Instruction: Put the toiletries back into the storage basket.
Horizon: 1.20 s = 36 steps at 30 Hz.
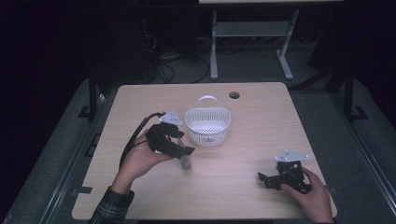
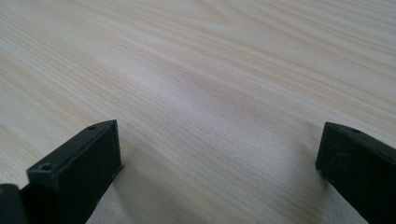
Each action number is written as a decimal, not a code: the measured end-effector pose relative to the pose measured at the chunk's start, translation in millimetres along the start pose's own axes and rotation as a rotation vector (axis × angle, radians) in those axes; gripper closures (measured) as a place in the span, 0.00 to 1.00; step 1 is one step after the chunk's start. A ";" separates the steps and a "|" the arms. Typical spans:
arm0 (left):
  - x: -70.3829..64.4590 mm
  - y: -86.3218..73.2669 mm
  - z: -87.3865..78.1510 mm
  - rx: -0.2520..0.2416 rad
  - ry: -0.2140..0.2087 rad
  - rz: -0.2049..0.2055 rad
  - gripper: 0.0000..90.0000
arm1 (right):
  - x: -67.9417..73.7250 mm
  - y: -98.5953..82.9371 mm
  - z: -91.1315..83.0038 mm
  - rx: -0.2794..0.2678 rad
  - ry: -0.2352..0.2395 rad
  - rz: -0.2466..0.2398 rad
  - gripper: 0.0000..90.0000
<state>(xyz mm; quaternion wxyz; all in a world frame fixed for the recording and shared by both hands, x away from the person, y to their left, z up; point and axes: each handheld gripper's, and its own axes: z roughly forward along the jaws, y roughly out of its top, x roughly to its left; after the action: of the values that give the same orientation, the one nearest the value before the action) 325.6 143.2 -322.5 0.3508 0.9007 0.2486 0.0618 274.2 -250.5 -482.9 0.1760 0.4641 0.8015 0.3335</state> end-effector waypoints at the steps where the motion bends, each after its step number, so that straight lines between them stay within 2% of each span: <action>1: 1.0 1.0 -0.4 -0.002 0.002 -0.001 0.33 | 0.1 0.0 0.0 0.000 0.000 0.001 0.00; 31: 30.6 29.1 -5.4 -0.027 0.024 -0.009 0.33 | 0.0 0.0 0.0 0.000 0.001 0.000 0.00; 36: 32.4 35.6 -10.2 -0.025 0.033 0.007 0.33 | 0.0 0.0 -0.1 0.001 0.000 -0.001 0.00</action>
<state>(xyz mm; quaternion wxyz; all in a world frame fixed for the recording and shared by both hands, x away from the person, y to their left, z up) 365.2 142.8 -293.4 0.3578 0.8960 0.2504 0.0811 274.1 -250.6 -482.7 0.1759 0.4640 0.8018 0.3330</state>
